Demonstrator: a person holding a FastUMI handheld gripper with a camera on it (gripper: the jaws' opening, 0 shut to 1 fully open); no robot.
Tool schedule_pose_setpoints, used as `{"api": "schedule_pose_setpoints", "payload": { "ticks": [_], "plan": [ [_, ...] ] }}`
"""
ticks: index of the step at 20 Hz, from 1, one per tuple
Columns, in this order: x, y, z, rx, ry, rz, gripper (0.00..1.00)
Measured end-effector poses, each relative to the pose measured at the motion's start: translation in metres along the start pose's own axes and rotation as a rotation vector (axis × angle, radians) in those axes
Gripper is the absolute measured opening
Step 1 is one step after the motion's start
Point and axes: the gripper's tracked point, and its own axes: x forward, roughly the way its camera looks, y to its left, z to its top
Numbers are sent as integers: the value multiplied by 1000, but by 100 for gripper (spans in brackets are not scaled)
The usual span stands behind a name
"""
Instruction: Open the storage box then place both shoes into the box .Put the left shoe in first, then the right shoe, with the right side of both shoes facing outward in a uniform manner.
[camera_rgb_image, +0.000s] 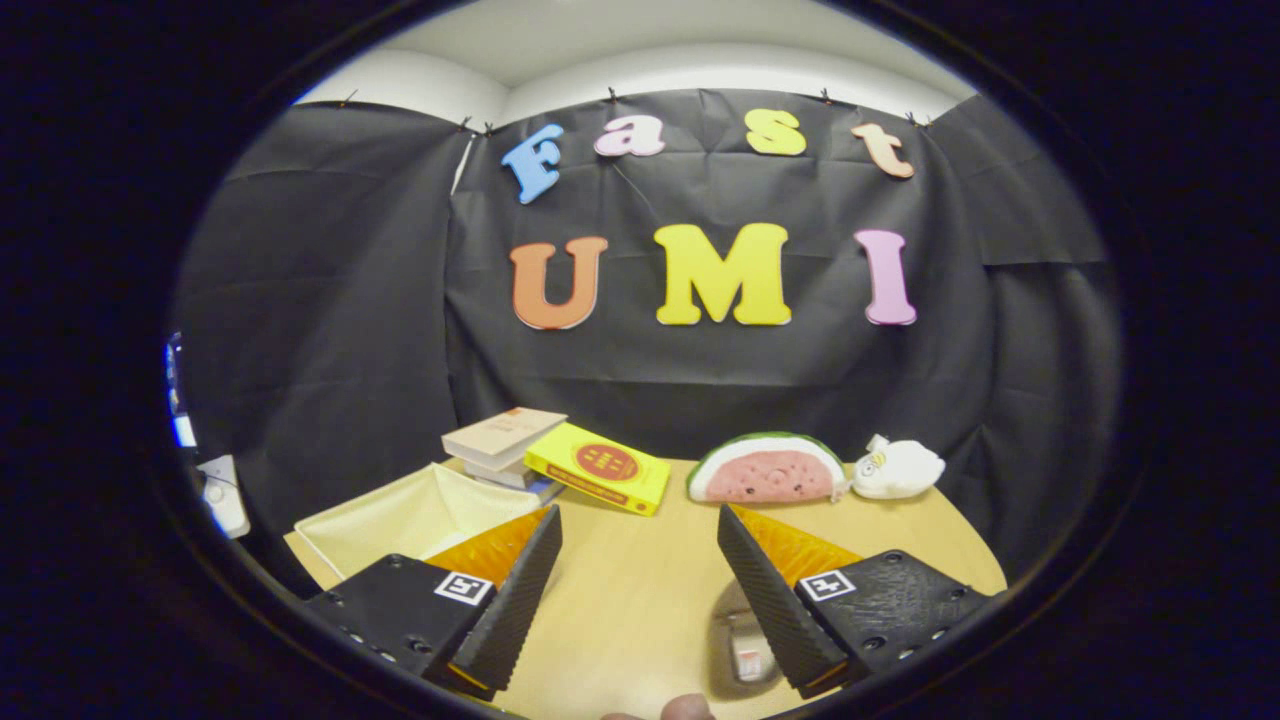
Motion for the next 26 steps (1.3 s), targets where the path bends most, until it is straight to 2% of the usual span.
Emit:
{"api": "schedule_pose_setpoints", "payload": {
  "ticks": [3,7,12,16,20,22,24,26],
  "plan": [
    [-5,-43,-26,-22,64,-66,95],
    [2,-85,-74,-41,195,-99,95],
    [14,-102,-137,-47,406,-65,96],
    [33,-117,-163,-26,553,-78,96],
    [46,-118,-186,33,687,-47,95],
    [55,-118,-195,63,706,-39,92],
    [63,-115,-202,93,726,-32,79],
    [70,-109,-204,127,733,-13,59]
  ]
}}
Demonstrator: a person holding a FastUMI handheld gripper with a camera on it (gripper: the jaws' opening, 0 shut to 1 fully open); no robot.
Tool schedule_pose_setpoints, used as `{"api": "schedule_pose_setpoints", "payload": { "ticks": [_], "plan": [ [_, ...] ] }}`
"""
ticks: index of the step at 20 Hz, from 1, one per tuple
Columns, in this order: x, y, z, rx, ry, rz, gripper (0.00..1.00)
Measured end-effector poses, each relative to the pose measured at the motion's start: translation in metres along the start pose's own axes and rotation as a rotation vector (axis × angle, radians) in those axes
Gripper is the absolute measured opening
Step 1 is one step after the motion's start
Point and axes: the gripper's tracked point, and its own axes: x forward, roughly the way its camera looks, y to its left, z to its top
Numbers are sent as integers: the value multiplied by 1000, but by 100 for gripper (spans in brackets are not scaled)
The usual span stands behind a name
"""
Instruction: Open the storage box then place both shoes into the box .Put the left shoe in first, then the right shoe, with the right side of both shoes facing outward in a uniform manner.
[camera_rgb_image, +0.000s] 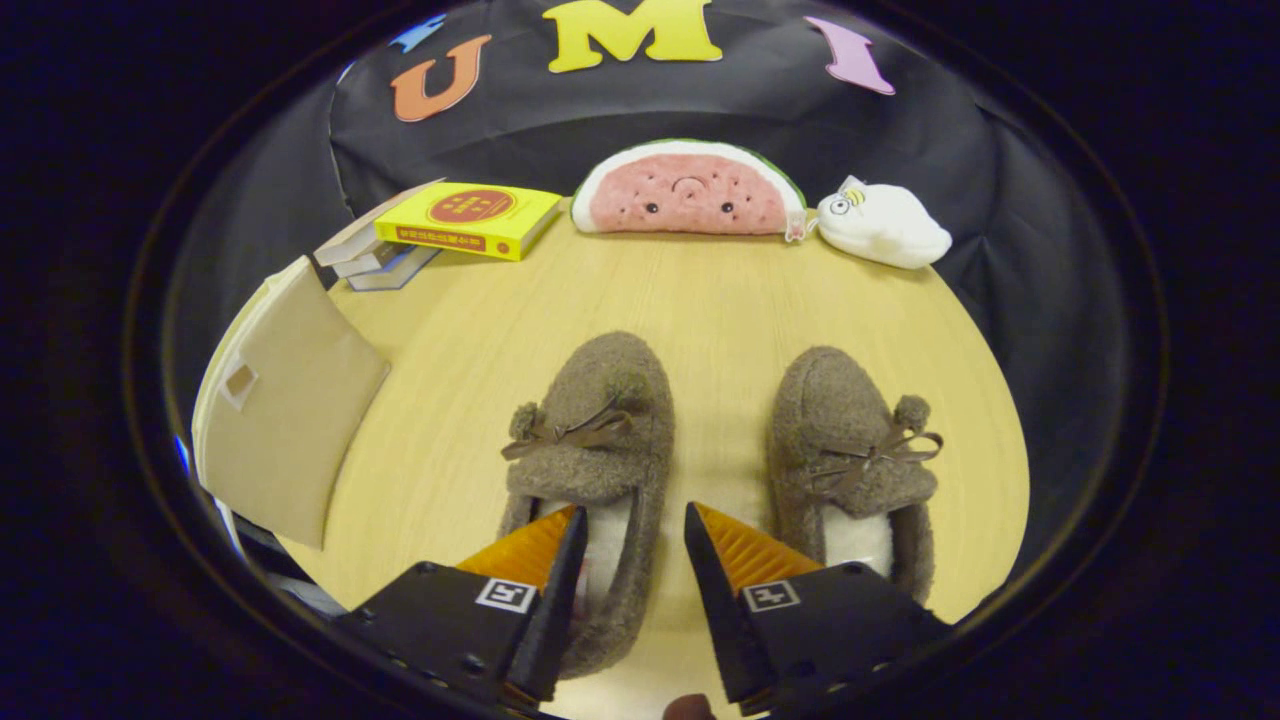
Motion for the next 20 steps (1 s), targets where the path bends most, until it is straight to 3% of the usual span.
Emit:
{"api": "schedule_pose_setpoints", "payload": {
  "ticks": [2,4,6,7,14,20],
  "plan": [
    [3,-5,3,23,-7,-23,39],
    [7,-7,2,55,-9,-26,11],
    [4,-10,-1,113,-13,-15,10],
    [5,-9,1,135,-13,-5,1],
    [-16,20,-2,269,-22,111,0],
    [-69,70,24,305,-126,172,0]
  ]
}}
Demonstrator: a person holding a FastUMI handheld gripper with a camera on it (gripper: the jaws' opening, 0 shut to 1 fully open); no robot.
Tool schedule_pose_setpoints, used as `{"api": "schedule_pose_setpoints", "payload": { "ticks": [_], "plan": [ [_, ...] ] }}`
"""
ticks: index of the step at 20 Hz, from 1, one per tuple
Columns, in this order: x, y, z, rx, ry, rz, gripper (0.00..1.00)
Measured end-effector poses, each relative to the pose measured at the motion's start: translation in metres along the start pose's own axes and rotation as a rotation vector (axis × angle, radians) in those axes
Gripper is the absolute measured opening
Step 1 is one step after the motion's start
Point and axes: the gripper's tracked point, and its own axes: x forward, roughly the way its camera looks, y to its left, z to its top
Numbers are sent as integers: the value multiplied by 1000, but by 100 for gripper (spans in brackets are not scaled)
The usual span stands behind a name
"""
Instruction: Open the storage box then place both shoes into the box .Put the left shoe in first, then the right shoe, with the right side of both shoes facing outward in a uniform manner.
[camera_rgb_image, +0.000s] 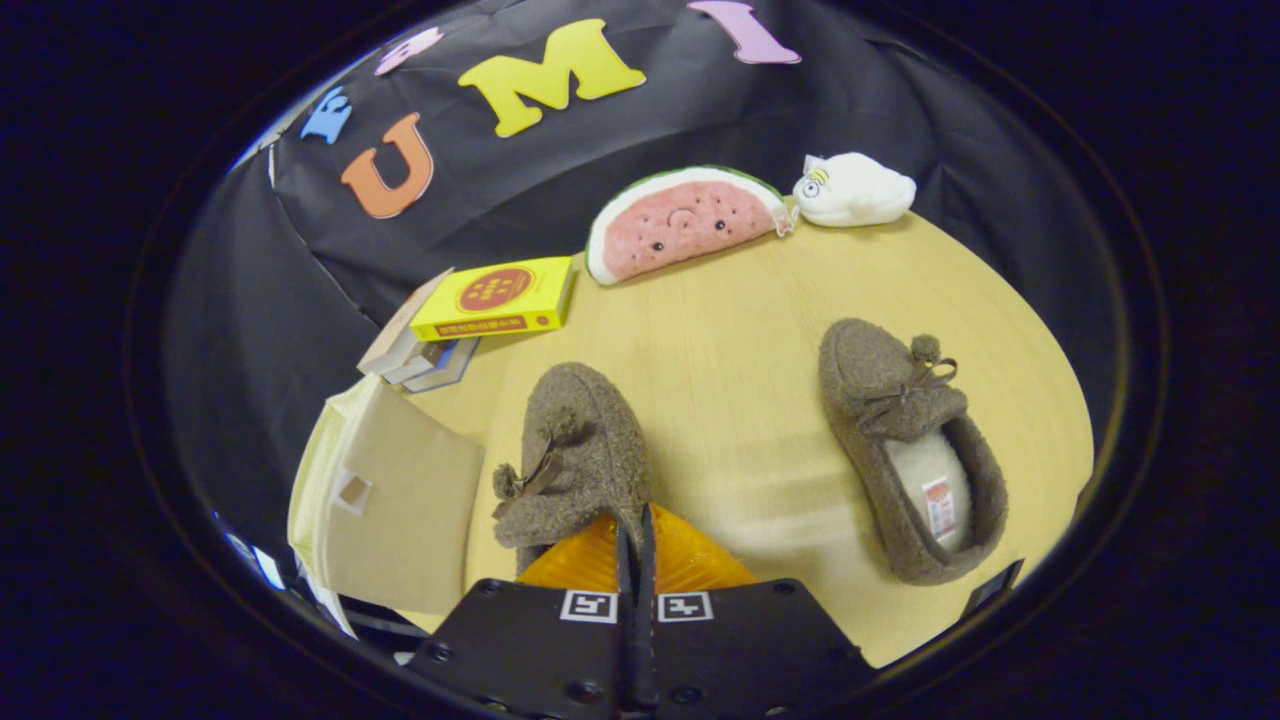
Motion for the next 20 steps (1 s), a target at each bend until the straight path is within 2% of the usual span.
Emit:
{"api": "schedule_pose_setpoints", "payload": {
  "ticks": [9,13,16,20],
  "plan": [
    [-42,152,8,8,-25,158,0],
    [-49,205,16,56,-35,185,0],
    [-47,247,13,65,-51,199,0],
    [-26,291,3,160,-56,226,0]
  ]
}}
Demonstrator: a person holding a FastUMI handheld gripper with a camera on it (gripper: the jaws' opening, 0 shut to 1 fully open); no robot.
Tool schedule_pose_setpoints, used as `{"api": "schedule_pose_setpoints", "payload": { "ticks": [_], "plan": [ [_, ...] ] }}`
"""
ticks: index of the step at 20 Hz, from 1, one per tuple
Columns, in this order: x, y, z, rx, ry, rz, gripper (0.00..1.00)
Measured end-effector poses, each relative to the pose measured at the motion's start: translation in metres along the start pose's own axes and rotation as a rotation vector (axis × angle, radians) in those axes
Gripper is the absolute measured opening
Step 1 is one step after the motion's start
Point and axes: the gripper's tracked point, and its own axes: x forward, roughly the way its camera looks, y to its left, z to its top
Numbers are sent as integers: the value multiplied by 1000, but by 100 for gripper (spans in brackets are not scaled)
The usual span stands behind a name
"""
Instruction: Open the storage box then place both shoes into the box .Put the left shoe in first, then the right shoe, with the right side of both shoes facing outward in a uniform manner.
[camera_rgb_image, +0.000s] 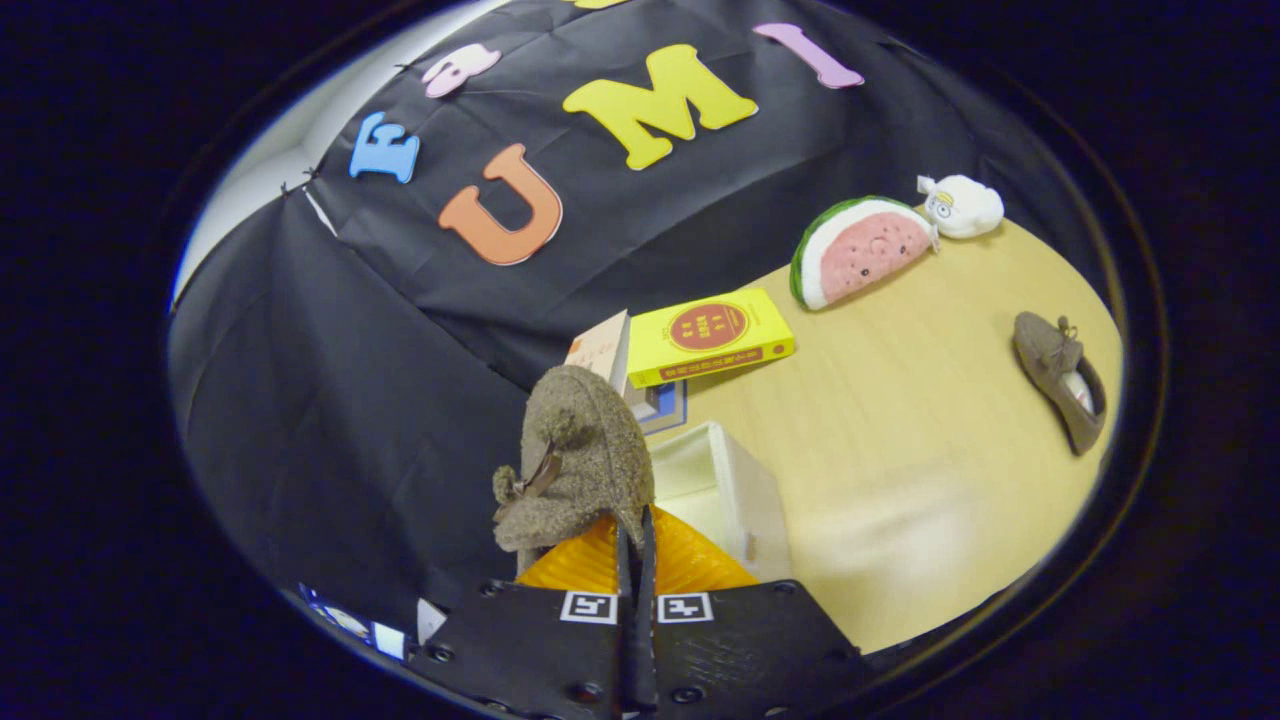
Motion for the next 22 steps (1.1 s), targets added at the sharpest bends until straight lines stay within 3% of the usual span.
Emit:
{"api": "schedule_pose_setpoints", "payload": {
  "ticks": [14,22],
  "plan": [
    [72,-1,-86,94,-10,-122,0],
    [91,-1,-114,108,67,-119,3]
  ]
}}
